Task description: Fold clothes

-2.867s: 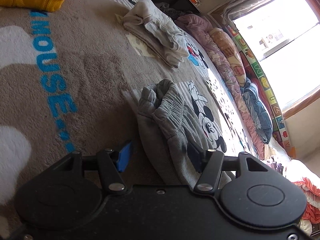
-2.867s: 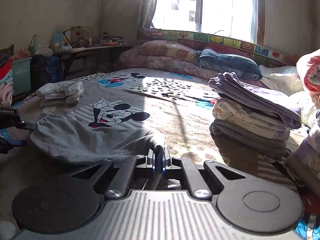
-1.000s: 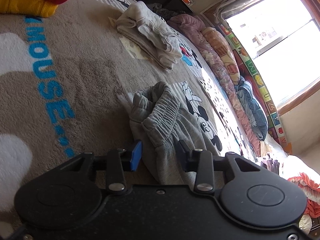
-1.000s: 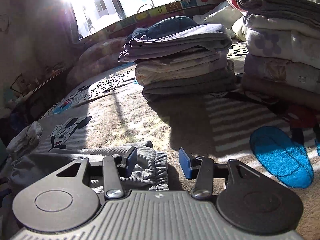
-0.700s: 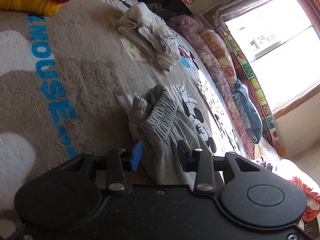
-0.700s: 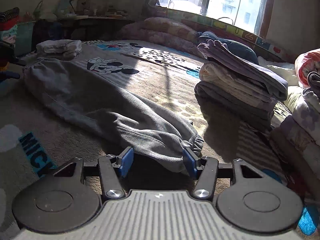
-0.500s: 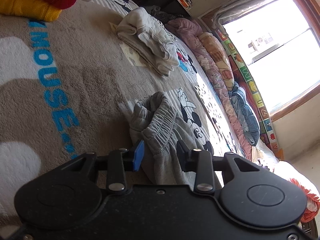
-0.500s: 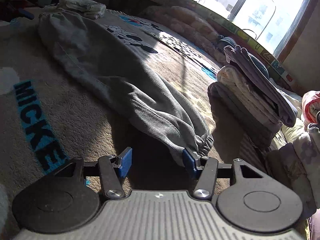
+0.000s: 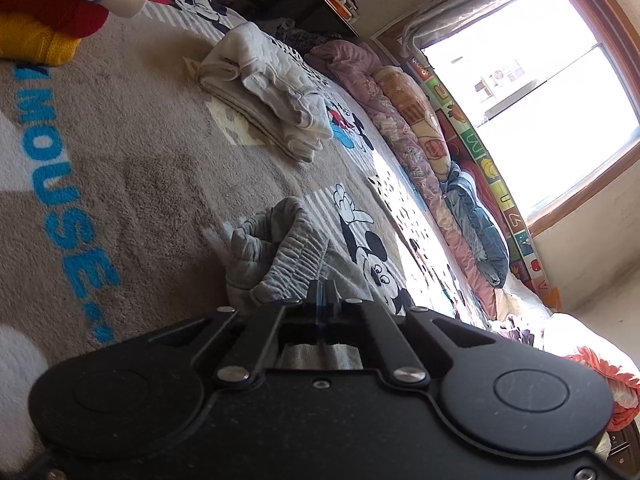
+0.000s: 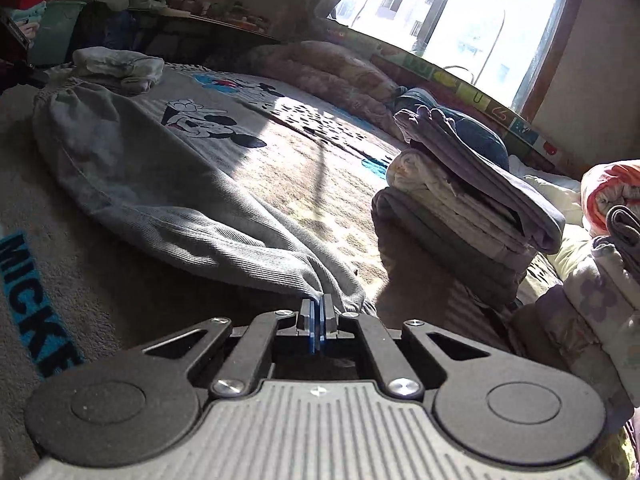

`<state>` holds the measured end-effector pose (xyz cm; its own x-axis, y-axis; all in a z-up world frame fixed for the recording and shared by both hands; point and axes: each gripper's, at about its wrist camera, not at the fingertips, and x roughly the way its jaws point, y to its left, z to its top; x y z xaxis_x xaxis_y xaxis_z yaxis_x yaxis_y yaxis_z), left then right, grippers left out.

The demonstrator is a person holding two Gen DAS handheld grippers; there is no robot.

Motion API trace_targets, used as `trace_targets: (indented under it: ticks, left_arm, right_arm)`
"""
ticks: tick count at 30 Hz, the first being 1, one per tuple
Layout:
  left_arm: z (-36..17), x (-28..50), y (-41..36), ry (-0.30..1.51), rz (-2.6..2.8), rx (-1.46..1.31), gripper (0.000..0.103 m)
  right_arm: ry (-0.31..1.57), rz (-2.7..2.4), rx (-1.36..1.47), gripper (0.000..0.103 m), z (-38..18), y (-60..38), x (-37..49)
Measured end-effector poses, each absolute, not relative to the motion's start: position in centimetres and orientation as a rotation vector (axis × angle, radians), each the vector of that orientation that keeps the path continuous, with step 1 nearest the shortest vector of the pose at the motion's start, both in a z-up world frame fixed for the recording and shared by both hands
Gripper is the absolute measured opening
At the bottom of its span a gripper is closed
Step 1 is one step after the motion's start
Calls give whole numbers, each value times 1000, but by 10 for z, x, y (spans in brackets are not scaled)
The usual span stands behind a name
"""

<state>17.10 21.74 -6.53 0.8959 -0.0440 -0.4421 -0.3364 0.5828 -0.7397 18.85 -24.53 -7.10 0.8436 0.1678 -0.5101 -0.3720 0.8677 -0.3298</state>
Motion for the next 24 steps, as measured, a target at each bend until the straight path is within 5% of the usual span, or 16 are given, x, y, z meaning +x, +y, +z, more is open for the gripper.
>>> trace_targets:
  ticks: [5,7,8,20,24]
  left_arm:
    - [-68,165,222,504,207,-950,1]
    - [-70,164,219,528,191,-936,31]
    - [-69,165,217,527,188,-928,34]
    - [-82,187,206,552,228,-876,34]
    - [-72,187,207,492,216,-866,18]
  right_arm:
    - [492,320,-410,4,-65,-248,200]
    - [492,329,-412,4,-67,-246,201]
    - [494,331,-409,4,-67,-245,201]
    - [511,315,-375,4,-78,-249,195]
    - [505,314,-375,4,-75,-249,199]
